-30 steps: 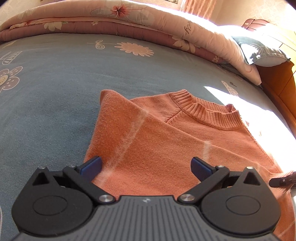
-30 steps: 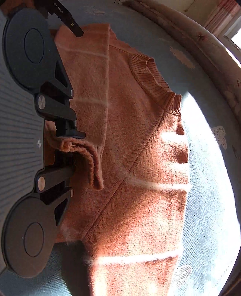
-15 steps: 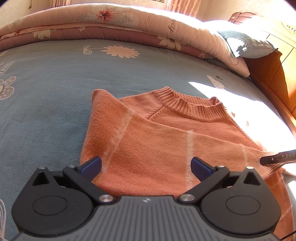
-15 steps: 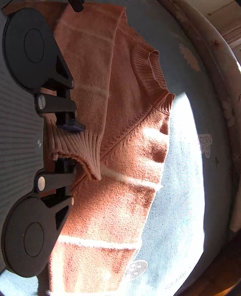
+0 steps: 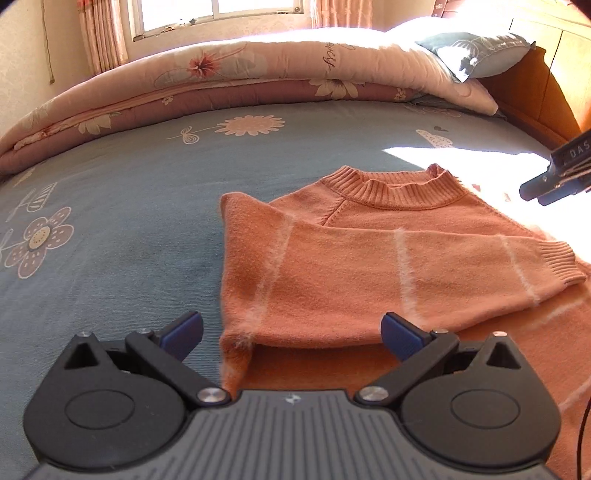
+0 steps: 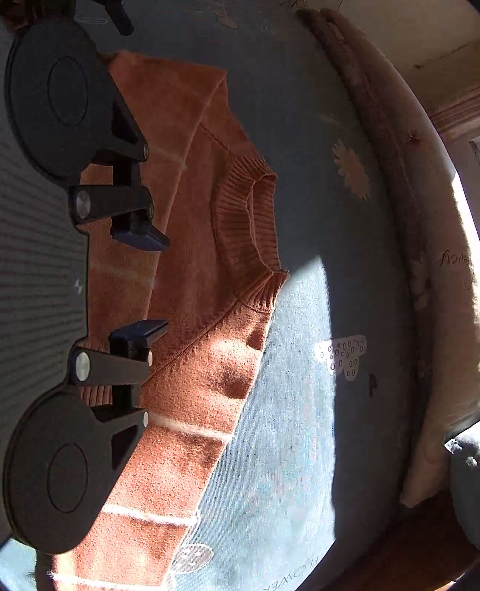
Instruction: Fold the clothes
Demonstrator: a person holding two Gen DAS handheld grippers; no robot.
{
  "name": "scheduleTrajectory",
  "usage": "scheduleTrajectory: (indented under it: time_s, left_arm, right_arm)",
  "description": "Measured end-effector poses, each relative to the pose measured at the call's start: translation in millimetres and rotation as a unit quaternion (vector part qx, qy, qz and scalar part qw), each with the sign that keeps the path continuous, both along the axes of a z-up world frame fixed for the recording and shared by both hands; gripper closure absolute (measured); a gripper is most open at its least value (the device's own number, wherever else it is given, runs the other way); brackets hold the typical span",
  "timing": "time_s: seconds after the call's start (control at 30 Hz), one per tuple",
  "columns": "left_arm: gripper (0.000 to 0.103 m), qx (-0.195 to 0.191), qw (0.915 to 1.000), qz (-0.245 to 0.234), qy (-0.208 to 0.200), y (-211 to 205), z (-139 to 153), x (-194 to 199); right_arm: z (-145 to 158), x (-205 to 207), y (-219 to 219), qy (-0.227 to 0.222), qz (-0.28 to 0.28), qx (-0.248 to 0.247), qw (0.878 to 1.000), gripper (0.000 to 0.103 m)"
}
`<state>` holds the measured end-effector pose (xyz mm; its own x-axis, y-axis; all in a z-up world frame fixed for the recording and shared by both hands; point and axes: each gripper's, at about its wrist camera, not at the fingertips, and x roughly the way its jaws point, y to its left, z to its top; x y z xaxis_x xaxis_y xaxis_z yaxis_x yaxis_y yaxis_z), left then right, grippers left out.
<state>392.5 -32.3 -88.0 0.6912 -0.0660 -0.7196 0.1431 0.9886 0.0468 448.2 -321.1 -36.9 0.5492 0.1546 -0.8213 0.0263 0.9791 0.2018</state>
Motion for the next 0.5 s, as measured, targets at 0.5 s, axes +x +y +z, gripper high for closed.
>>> scheduleTrajectory:
  time_s: [0.5]
  left_arm:
    - [0.0,-0.003,0.9933,0.114,0.022,72,-30,9]
  right_arm:
    - [-3,26,124,0.013,0.123,-0.007,0.992,0.055]
